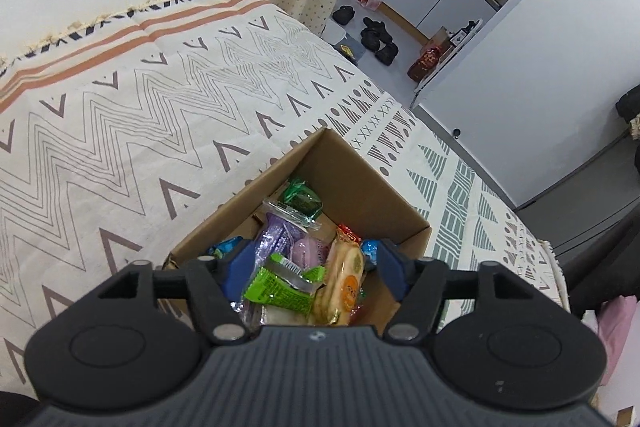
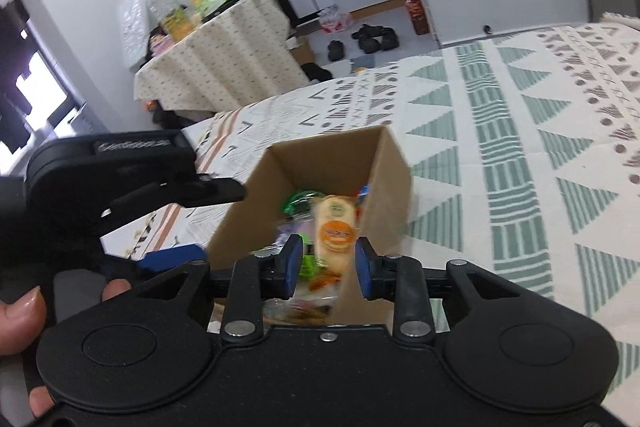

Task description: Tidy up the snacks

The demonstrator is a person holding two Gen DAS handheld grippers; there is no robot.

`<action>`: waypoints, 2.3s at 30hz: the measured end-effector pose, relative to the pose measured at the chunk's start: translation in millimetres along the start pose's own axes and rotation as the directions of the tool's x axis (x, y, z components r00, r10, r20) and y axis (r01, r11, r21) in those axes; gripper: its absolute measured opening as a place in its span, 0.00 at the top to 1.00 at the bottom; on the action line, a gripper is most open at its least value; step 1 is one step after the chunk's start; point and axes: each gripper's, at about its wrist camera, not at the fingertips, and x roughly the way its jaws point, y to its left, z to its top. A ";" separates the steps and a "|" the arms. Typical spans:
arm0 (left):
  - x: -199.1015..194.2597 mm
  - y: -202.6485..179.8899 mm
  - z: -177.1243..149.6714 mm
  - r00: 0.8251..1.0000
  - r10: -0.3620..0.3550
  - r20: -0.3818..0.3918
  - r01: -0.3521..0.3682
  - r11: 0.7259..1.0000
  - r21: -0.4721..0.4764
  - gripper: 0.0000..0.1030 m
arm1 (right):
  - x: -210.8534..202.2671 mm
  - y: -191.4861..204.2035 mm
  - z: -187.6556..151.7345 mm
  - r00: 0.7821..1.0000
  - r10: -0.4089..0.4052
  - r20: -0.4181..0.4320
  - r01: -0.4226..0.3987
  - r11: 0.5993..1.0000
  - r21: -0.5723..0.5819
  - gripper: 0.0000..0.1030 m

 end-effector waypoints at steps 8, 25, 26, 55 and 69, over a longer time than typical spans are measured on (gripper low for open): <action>-1.6 -13.1 -14.0 0.999 0.043 -0.030 -0.040 0.996 0.077 0.23 | -22.7 -28.6 3.5 0.999 -0.033 0.001 0.033 0.997 0.069 0.71; -60.9 -53.6 -53.4 0.999 0.023 -0.025 -0.017 0.975 0.220 0.10 | -96.5 -70.4 18.9 0.994 -0.083 0.065 0.073 0.988 0.134 0.52; -66.1 -54.9 -54.9 0.999 0.018 -0.027 -0.012 0.975 0.221 0.10 | -101.4 -71.5 19.3 0.994 -0.085 0.071 0.075 0.988 0.135 0.48; -190.4 -76.0 -73.9 0.998 -0.060 -0.030 0.067 0.907 0.415 0.08 | -222.1 -64.7 25.4 0.976 -0.134 0.173 0.114 0.986 0.120 0.00; -233.7 -66.4 -85.7 0.995 -0.095 -0.013 0.088 0.859 0.505 0.08 | -252.4 -42.9 12.1 0.968 -0.164 0.191 0.157 0.986 0.052 0.00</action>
